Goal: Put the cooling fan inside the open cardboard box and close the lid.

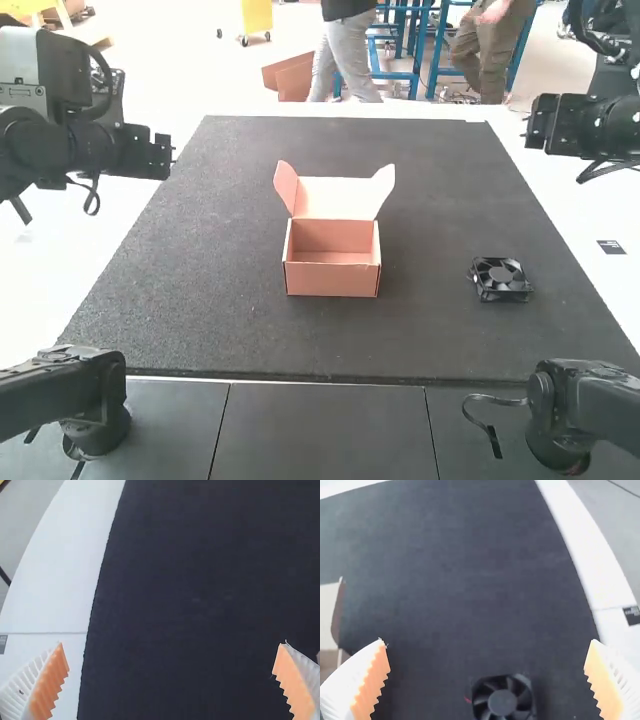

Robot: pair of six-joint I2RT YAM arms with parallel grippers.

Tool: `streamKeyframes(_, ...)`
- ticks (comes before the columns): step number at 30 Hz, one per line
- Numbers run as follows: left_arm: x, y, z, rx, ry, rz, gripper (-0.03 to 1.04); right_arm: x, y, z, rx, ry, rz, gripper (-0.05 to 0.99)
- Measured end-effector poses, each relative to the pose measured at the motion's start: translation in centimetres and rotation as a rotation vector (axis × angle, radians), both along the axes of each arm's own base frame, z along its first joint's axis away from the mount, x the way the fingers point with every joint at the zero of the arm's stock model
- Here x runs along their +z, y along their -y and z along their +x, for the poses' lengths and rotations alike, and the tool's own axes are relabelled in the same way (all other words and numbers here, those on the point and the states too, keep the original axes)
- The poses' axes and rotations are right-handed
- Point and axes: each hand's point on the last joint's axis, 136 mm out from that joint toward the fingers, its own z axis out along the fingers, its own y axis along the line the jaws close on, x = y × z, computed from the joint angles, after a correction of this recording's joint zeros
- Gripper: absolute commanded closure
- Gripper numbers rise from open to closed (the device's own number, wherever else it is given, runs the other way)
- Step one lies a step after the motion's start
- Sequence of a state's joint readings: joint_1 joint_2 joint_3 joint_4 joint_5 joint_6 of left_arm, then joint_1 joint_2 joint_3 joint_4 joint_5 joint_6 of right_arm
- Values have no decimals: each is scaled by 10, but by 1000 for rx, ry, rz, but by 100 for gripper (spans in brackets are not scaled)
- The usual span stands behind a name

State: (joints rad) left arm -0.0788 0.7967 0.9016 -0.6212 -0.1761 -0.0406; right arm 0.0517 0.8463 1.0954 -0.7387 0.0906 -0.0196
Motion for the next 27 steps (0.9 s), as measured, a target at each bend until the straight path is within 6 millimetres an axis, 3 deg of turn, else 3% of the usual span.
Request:
streamKeyframes(7, 14, -2, -4, 5, -7, 5, 4, -26, 18, 6, -61, -186, -17, 4)
streamKeyframes(13, 9, -2, -7, 3, -29, 7, 4, -44, 36, -1, -85, -259, -59, 5)
streamKeyframes(22, 8, -1, -3, 3, -34, 7, 4, -127, 46, -19, -45, -478, -119, 5)
streamKeyframes(27, 6, -1, -1, 3, -37, 7, 4, -159, 49, -19, -29, -548, -144, 5)
